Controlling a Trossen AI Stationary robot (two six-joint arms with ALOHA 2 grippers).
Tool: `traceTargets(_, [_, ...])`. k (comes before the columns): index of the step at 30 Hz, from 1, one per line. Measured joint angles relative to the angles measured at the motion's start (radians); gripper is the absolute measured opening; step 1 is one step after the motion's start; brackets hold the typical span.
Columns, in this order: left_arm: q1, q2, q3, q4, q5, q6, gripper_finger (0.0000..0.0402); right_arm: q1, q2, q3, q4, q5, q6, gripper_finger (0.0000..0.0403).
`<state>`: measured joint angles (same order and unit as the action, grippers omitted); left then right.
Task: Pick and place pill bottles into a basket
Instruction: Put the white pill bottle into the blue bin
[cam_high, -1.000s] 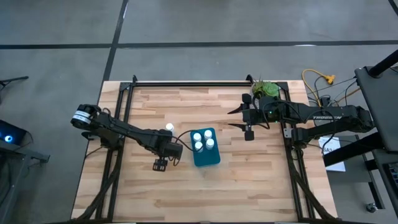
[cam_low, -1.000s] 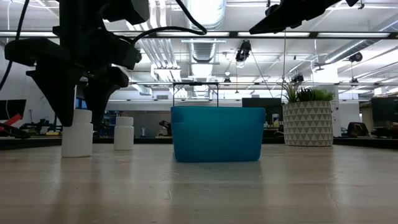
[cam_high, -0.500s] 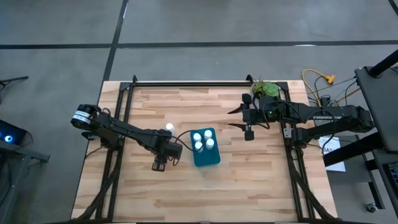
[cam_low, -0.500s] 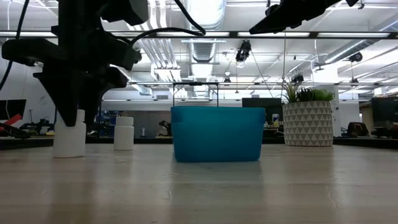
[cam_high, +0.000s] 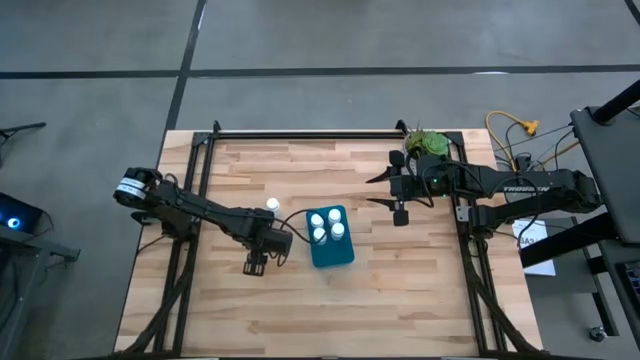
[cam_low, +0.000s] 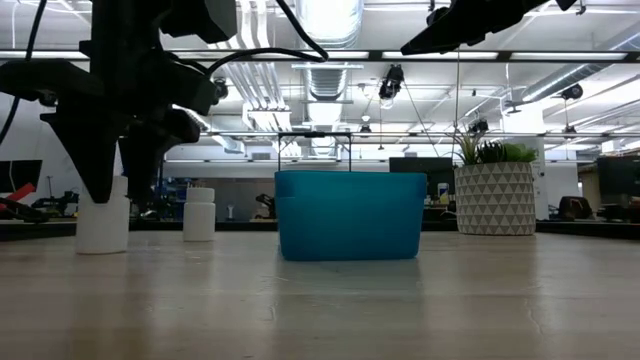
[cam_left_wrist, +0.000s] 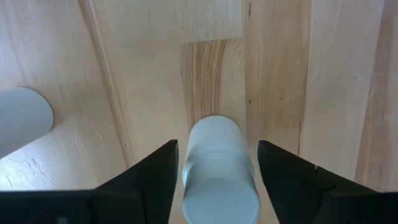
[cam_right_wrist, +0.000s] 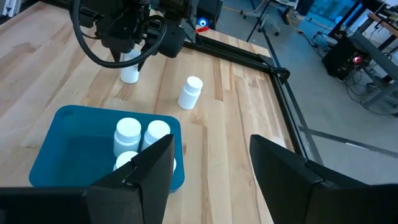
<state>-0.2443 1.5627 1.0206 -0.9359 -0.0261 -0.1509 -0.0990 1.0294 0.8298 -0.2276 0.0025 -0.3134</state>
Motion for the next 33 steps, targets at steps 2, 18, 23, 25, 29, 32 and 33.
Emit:
traceTargets(2, [0.000,0.000,0.000,0.000,0.000,-0.001,0.0212,0.000,0.000,0.000,0.000,0.000,0.000,0.0203])
traceTargets(18, [0.000,0.001,-0.013,-0.036,0.022,-0.026,0.0220,0.000,0.000,0.000,0.000,-0.001,0.008,0.0203])
traceTargets(23, [0.000,0.002,-0.013,-0.034,0.022,-0.026,0.0219,0.000,0.000,0.000,0.000,-0.001,0.008,0.0203])
traceTargets(25, [0.000,0.002,-0.013,-0.034,0.022,-0.026,0.0219,0.000,0.000,0.000,0.000,-0.001,0.008,0.0203])
traceTargets(29, [0.000,0.002,-0.013,-0.034,0.023,-0.026,0.0206,0.000,0.000,0.000,0.000,-0.001,0.008,0.0203])
traceTargets(32, [0.000,0.002,-0.013,-0.034,0.024,-0.026,0.0177,0.000,0.000,0.000,0.000,0.000,0.008,0.0203])
traceTargets(33, [0.000,0.002,-0.013,-0.034,0.024,-0.026,0.0166,0.000,0.000,0.000,0.000,-0.001,0.008,0.0203])
